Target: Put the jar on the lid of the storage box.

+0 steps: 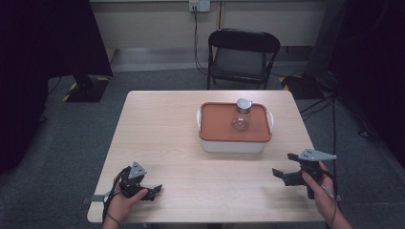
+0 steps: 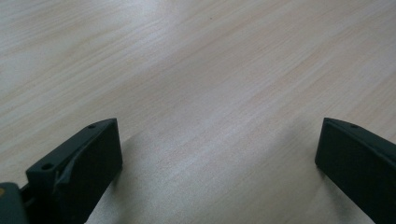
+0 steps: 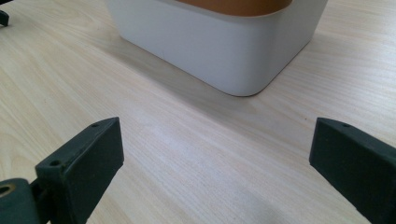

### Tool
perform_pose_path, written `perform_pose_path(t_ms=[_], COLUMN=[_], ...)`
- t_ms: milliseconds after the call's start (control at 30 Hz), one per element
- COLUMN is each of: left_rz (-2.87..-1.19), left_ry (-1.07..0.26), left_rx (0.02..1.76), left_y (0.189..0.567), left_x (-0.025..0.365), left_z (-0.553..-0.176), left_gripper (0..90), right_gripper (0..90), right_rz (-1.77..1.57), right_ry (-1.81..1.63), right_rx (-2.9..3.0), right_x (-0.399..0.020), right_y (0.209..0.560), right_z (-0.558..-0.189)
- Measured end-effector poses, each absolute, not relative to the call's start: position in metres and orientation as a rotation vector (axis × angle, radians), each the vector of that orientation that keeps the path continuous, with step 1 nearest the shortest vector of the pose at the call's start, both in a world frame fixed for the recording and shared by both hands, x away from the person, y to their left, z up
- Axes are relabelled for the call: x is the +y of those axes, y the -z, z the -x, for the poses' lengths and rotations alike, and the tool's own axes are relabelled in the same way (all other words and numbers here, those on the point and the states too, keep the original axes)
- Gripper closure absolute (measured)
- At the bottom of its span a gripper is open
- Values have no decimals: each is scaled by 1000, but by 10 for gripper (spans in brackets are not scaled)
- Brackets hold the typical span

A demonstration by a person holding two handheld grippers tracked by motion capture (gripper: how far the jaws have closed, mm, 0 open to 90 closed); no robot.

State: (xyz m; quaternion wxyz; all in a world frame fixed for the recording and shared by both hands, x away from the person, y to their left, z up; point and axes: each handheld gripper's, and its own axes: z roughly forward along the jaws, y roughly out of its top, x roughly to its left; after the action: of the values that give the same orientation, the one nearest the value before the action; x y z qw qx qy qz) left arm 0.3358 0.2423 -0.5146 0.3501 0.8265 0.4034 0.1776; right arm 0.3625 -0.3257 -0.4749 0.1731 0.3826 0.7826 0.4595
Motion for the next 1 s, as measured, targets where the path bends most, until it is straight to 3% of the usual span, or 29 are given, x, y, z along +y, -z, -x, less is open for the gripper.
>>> perform_pose_path(t_ms=[1000], left_rz=[-2141], left_ry=[-460], left_rx=[1045], left_y=[515], left_x=[242], left_z=[-336], left_gripper=[2], right_gripper=[16], right_rz=[-1133], right_ry=[-1293], right_rx=[2210], right_x=[-349], right_y=[488], right_z=[-348])
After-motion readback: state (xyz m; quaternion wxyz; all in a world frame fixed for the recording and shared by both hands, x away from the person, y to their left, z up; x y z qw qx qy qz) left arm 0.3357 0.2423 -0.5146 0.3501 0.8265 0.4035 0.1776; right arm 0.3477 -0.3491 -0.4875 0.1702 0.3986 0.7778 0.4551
